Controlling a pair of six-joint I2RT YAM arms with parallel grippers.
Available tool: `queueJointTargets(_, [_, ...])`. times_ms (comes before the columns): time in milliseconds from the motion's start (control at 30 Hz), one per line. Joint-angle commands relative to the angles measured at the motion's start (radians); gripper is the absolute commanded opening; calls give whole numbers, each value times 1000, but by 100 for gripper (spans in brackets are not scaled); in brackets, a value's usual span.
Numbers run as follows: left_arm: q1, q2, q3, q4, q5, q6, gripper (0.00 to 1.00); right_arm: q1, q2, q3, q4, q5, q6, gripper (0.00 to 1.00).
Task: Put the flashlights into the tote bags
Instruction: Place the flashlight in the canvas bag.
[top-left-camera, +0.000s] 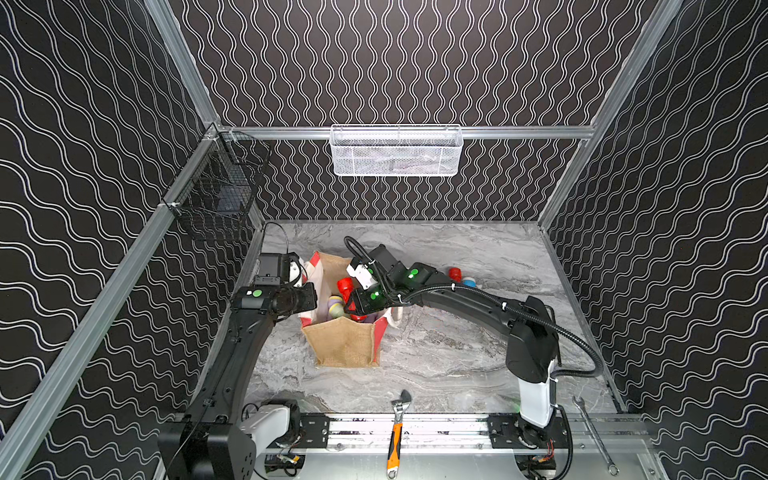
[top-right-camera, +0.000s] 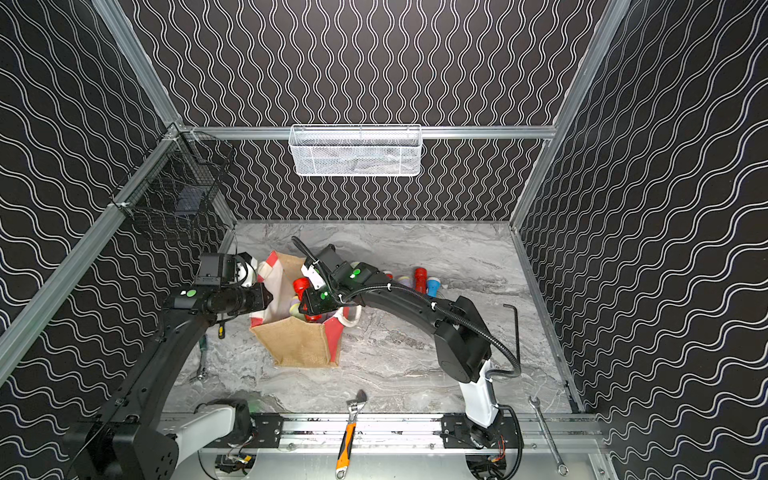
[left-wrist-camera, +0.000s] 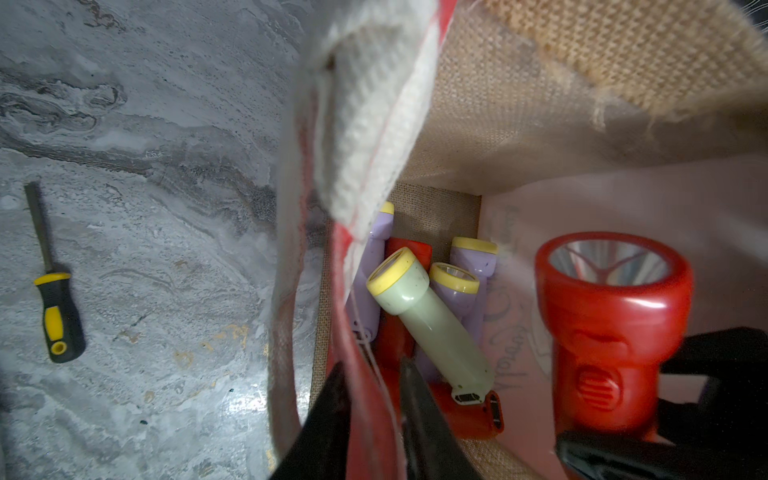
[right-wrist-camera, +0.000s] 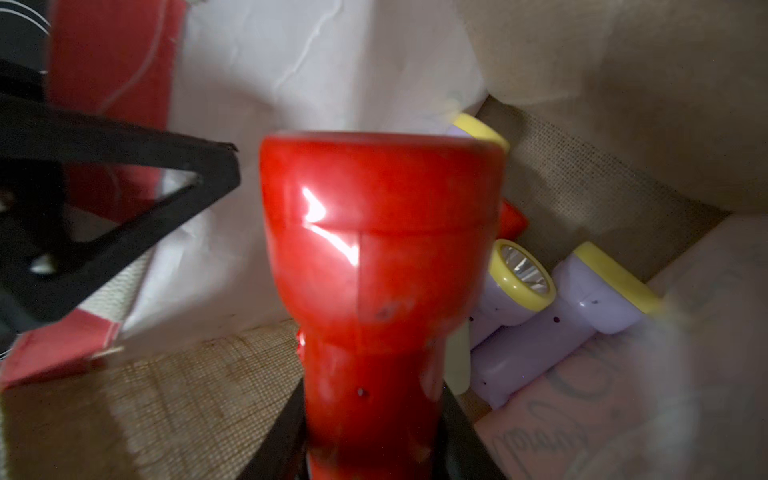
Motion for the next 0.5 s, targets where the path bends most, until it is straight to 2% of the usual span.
queueJointTargets(0, [3,0,-2,36,16,1,26,3,34,4,36,-44,36,31])
queueJointTargets(467, [3,-5,-13,40,26,2,26,9,141,29,65,-117,92,33])
